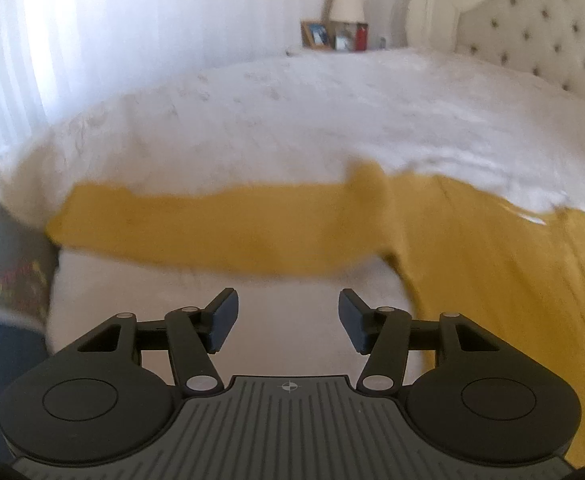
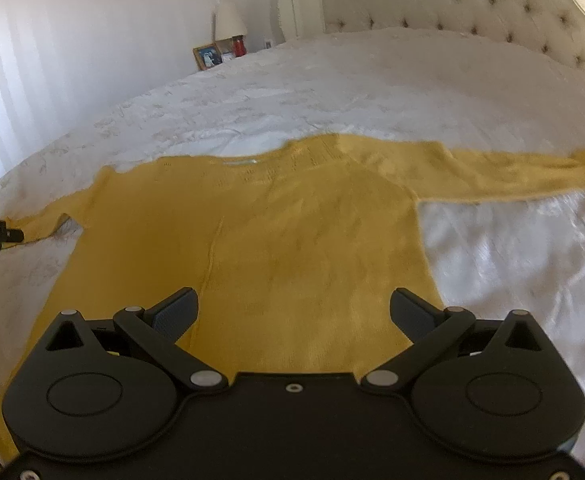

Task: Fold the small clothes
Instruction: 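Grasp the yellow sweater sleeve cuff with the left tool, then lift the sleeve with the left tool and fold it across the body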

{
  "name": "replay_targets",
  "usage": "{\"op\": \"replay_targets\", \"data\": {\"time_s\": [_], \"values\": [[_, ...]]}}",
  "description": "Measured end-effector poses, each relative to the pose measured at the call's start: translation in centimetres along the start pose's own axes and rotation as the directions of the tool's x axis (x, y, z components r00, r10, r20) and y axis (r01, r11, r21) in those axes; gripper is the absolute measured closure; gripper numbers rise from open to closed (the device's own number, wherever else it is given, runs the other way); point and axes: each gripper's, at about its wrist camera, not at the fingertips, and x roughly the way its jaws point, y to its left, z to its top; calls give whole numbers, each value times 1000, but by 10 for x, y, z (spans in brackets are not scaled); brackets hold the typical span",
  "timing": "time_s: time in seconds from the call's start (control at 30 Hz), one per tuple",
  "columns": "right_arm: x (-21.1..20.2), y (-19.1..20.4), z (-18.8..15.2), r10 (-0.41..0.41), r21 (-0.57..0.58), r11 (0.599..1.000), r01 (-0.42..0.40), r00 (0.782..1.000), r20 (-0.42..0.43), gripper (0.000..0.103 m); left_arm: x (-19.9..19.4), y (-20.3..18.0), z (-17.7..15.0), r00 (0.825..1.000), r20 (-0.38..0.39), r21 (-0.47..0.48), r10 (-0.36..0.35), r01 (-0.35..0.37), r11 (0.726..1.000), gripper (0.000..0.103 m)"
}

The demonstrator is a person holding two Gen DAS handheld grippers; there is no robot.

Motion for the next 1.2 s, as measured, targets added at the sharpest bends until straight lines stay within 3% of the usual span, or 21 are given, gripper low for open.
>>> {"op": "replay_targets", "data": {"time_s": [0.1,0.2,0.47,0.67,0.87,0.9,0.97,1.0,1.03,1.2], "values": [[12,6,7,7,-5,1000,-7,1000,-3,1,21,12,11,999,43,55,6,-8,998,45],[23,12,12,17,-10,1000,-17,1000,-10,1,42,31,15,999,46,34,-3,1,999,40],[38,23,17,51,-20,998,-51,998,-31,1,73,93,19,999,3,-53,51,-51,997,10],[42,35,17,81,-20,996,-82,996,-35,1,101,135,16,997,-60,-234,45,-58,971,7],[42,37,17,81,-18,997,-81,996,-39,1,121,151,24,1000,-26,-309,0,-8,951,7],[42,36,18,88,-7,996,-88,995,-43,1,121,152,24,1000,-18,-328,7,-13,945,13],[42,34,16,82,-1,997,-82,995,-52,1,122,155,28,998,-33,-368,53,-62,928,49],[43,32,15,79,2,997,-79,995,-57,1,120,154,32,997,-39,-366,63,-73,928,82],[44,29,14,75,8,997,-75,995,-59,1,118,152,35,998,-35,-366,50,-59,929,97],[49,12,7,74,55,996,-69,993,-87,1,86,119,61,999,40,-331,5,9,943,98]]}}
